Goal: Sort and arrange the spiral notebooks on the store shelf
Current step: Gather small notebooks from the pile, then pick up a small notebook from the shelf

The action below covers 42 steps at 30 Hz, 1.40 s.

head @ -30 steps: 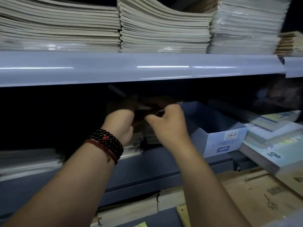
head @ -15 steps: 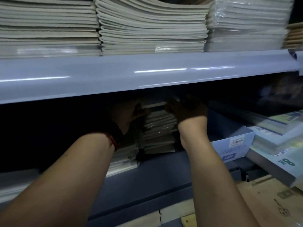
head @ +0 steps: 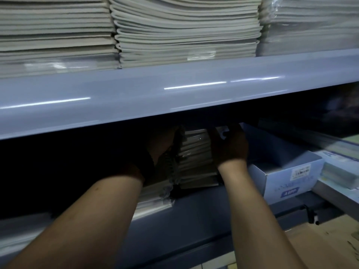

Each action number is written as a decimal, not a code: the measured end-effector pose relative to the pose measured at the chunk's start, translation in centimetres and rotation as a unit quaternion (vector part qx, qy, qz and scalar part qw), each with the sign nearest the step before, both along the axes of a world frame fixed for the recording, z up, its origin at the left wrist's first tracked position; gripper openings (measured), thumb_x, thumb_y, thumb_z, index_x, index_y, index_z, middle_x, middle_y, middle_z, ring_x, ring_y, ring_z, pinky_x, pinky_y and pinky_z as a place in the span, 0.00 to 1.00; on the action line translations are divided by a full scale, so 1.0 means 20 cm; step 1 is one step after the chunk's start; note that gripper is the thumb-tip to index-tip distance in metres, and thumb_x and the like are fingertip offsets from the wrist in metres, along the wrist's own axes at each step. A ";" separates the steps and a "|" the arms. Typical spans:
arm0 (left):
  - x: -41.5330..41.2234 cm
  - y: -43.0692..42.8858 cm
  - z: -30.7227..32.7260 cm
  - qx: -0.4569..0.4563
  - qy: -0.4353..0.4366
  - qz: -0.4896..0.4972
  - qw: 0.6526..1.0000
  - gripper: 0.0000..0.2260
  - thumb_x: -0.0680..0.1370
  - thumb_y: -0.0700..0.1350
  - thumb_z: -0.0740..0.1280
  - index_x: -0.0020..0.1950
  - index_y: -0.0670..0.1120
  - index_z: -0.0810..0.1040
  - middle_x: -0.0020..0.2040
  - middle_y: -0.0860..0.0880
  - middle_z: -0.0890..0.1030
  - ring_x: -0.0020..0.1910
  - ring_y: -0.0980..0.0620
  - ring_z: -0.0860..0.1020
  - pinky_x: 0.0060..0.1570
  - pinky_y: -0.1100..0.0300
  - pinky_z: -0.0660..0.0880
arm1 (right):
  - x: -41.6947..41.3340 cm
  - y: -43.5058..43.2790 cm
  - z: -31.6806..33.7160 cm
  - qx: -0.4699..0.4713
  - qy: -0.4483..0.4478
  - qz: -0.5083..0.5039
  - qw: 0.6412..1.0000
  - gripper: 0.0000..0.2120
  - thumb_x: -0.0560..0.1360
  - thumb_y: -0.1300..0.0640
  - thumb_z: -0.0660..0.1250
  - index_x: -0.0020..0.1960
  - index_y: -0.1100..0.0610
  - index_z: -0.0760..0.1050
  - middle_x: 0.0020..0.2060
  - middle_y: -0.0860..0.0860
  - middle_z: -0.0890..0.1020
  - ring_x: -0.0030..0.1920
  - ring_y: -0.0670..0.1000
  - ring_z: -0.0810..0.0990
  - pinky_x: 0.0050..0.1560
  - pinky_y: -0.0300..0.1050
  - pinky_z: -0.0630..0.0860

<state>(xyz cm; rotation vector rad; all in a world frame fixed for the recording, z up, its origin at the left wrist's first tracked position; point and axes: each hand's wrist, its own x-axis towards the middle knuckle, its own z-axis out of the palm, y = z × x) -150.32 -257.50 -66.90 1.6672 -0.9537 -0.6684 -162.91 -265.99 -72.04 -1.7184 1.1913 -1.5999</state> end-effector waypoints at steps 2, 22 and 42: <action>0.01 0.06 -0.01 -0.013 -0.019 0.007 1.000 0.15 0.84 0.46 0.62 0.38 0.47 0.75 0.35 0.46 0.78 0.32 0.54 0.78 0.44 0.62 0.76 | -0.01 0.03 0.00 -0.010 -0.026 -0.001 1.000 0.18 0.73 0.48 0.72 0.53 0.62 0.78 0.47 0.62 0.82 0.52 0.64 0.80 0.53 0.60 0.77; 0.10 1.13 -0.37 -0.175 -0.084 0.112 0.975 0.08 0.78 0.41 0.72 0.52 0.54 0.82 0.48 0.54 0.85 0.47 0.58 0.82 0.42 0.64 0.78 | 0.04 0.86 -0.13 -0.021 0.075 0.307 0.948 0.08 0.76 0.58 0.72 0.53 0.51 0.78 0.44 0.51 0.80 0.40 0.47 0.78 0.39 0.35 0.75; 0.39 1.26 -0.65 0.028 -0.194 0.135 0.971 0.20 0.76 0.44 0.72 0.66 0.53 0.72 0.64 0.58 0.80 0.62 0.56 0.76 0.62 0.60 0.72 | 0.30 0.91 -0.40 -0.052 0.355 0.287 0.888 0.09 0.78 0.47 0.68 0.57 0.45 0.78 0.31 0.44 0.74 0.37 0.46 0.75 0.42 0.48 0.77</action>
